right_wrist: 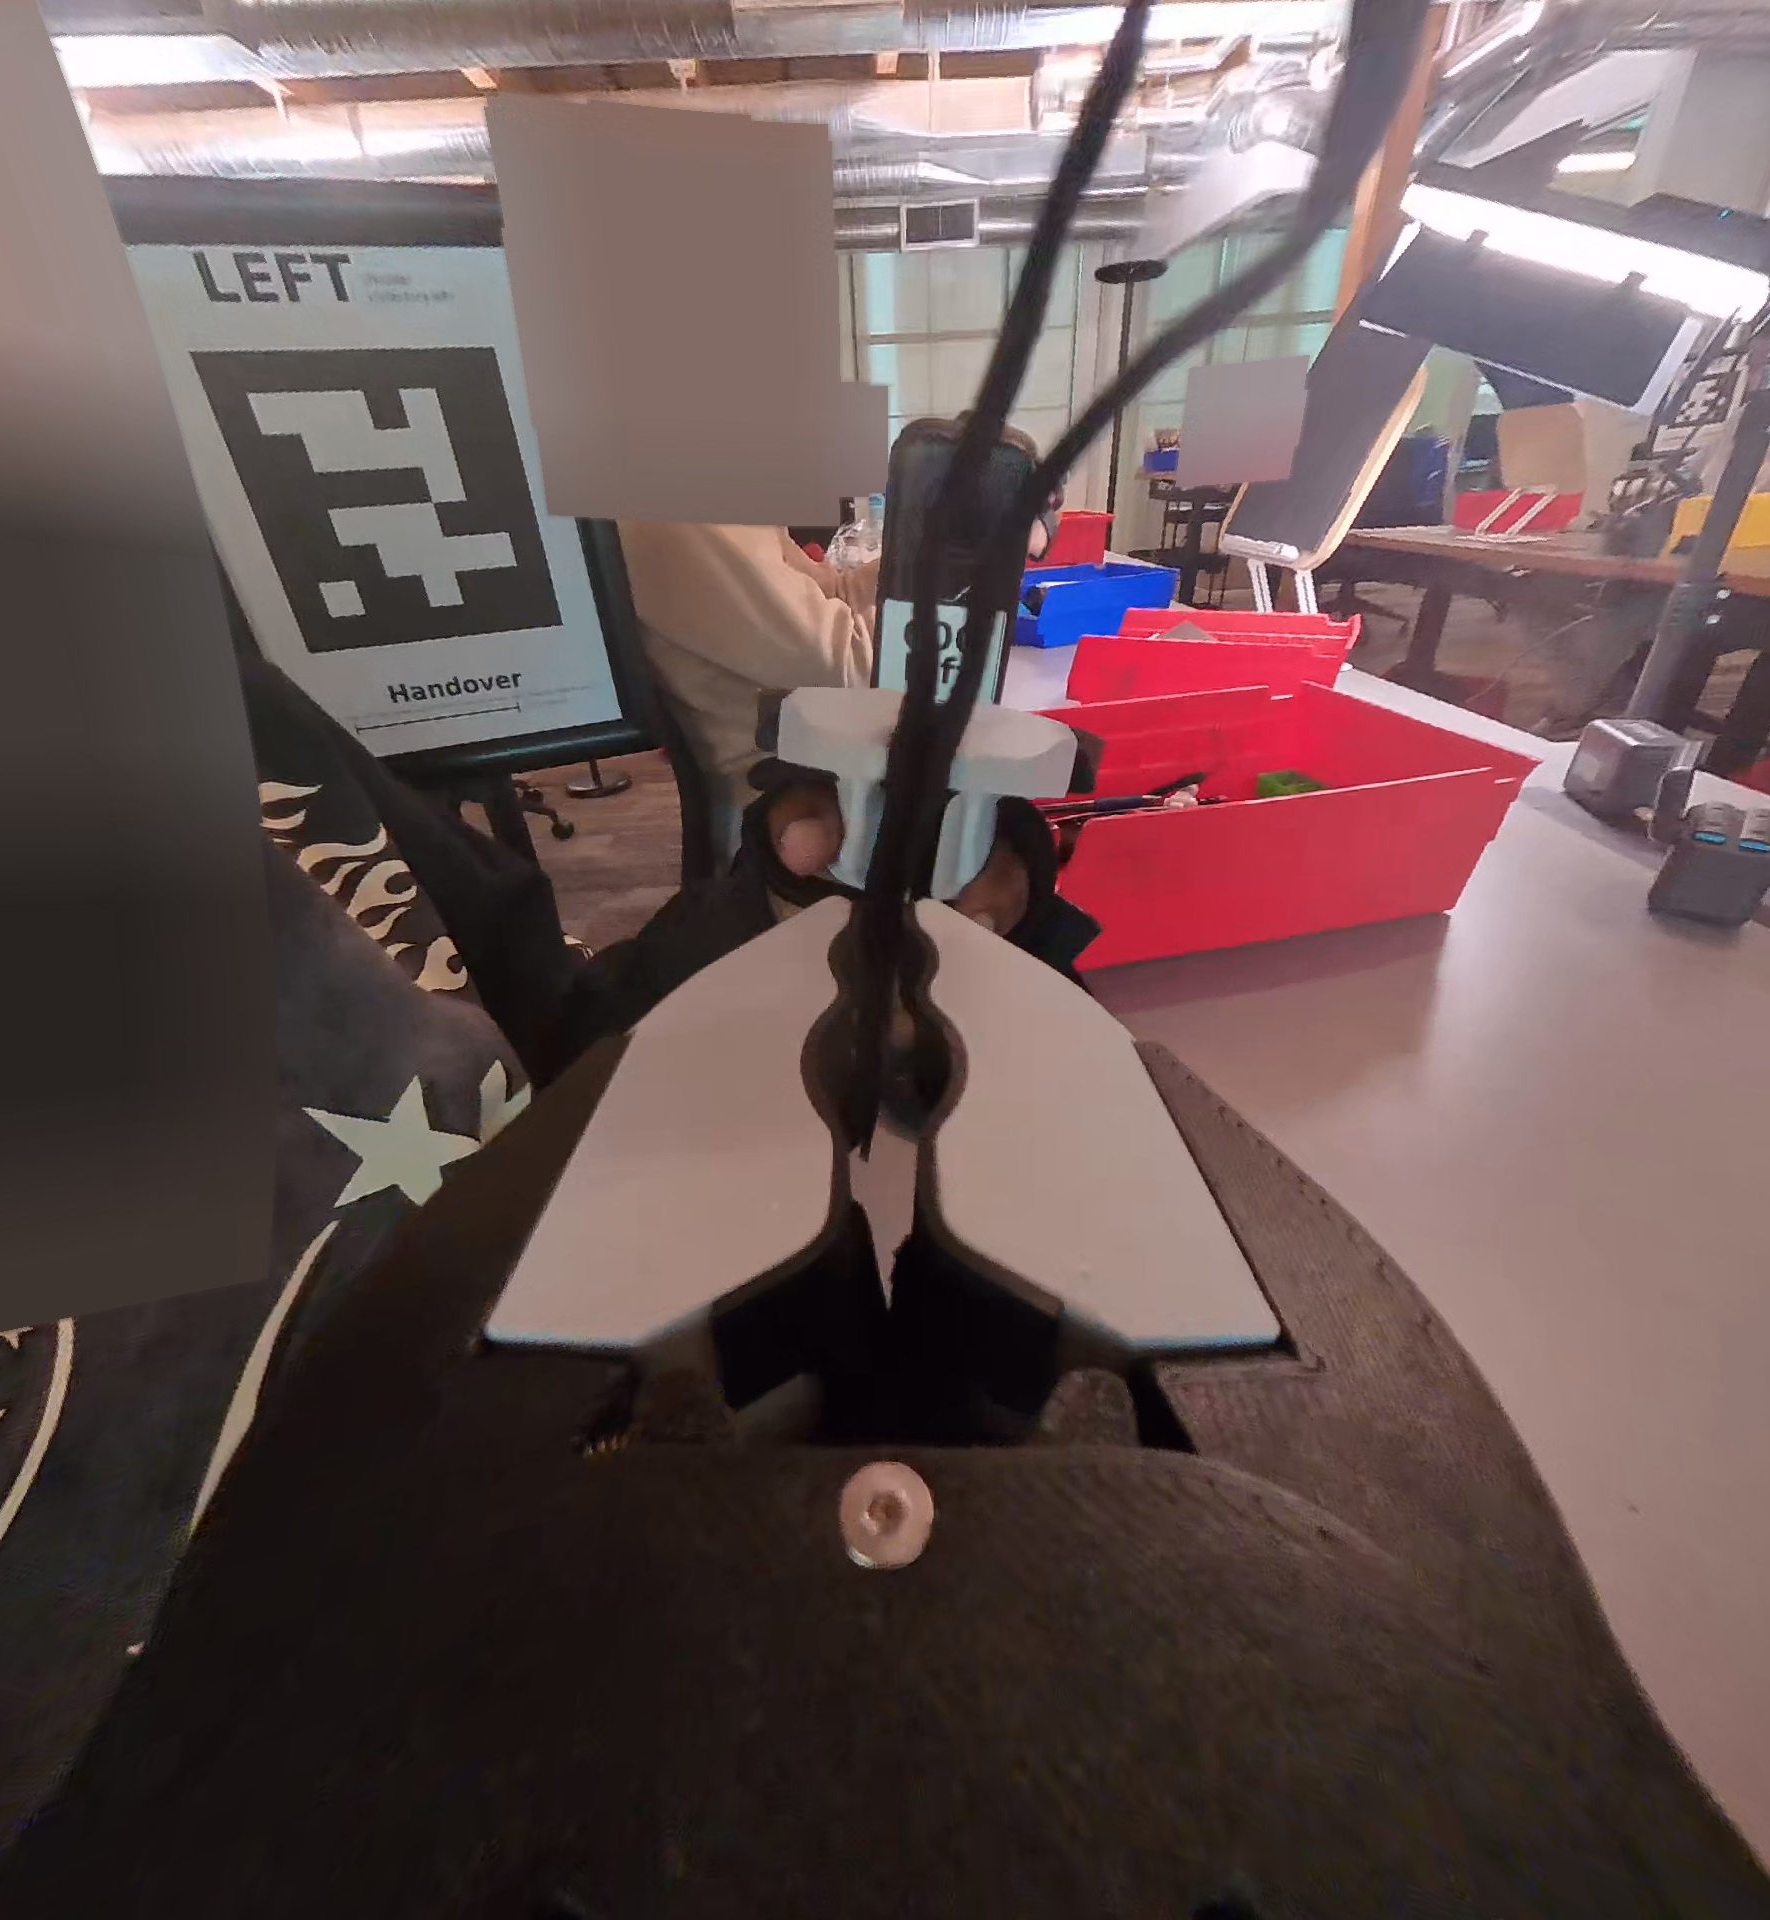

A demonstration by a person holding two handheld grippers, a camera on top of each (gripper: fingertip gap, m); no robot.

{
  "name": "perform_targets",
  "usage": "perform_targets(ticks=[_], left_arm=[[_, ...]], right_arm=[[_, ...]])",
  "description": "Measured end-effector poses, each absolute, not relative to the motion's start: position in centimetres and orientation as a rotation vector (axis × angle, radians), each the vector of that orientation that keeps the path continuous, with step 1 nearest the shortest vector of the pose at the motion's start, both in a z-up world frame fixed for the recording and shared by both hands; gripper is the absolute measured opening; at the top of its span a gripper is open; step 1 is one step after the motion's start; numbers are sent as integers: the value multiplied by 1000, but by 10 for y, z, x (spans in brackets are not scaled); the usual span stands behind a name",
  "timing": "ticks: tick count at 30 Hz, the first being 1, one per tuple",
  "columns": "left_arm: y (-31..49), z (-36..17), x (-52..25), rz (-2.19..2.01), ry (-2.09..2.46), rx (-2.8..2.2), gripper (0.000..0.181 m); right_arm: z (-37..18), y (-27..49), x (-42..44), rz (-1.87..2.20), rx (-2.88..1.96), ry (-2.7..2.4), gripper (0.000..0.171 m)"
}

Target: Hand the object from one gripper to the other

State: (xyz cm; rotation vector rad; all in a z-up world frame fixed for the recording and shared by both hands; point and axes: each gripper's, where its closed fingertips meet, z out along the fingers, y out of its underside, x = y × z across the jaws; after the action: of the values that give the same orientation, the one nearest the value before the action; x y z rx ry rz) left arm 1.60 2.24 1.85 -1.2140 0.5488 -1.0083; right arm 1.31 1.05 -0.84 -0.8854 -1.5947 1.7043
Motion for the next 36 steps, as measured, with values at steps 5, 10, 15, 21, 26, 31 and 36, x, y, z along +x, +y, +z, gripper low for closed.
perform_targets(ticks=[5, 10, 15, 21, 26, 31, 36], left_arm=[[27, 7, 18, -978, 576, -1296, 20], [30, -9, 29, -932, 648, -1379, 22], [29, -4, 28, -945, 643, -1342, 5], [27, 13, 14, -996, 547, -1251, 5], [26, 11, 18, -966, 580, -1257, 6], [16, 20, 3, -652, 714, -1132, 15], [19, 10, -10, 108, 950, -1018, 30]], right_arm=[[7, 21, 17, 1747, -885, -1482, 6], [18, 28, 21, 1764, -874, -1399, 6], [22, 30, 21, 1767, -871, -1361, 8], [5, 25, 15, 1746, -931, -1475, 24], [-1, 16, 13, 1770, -926, -1523, 11], [1, 18, 18, 1868, -994, -1533, 10], [-9, 6, 21, 2017, -1075, -1641, 10]])
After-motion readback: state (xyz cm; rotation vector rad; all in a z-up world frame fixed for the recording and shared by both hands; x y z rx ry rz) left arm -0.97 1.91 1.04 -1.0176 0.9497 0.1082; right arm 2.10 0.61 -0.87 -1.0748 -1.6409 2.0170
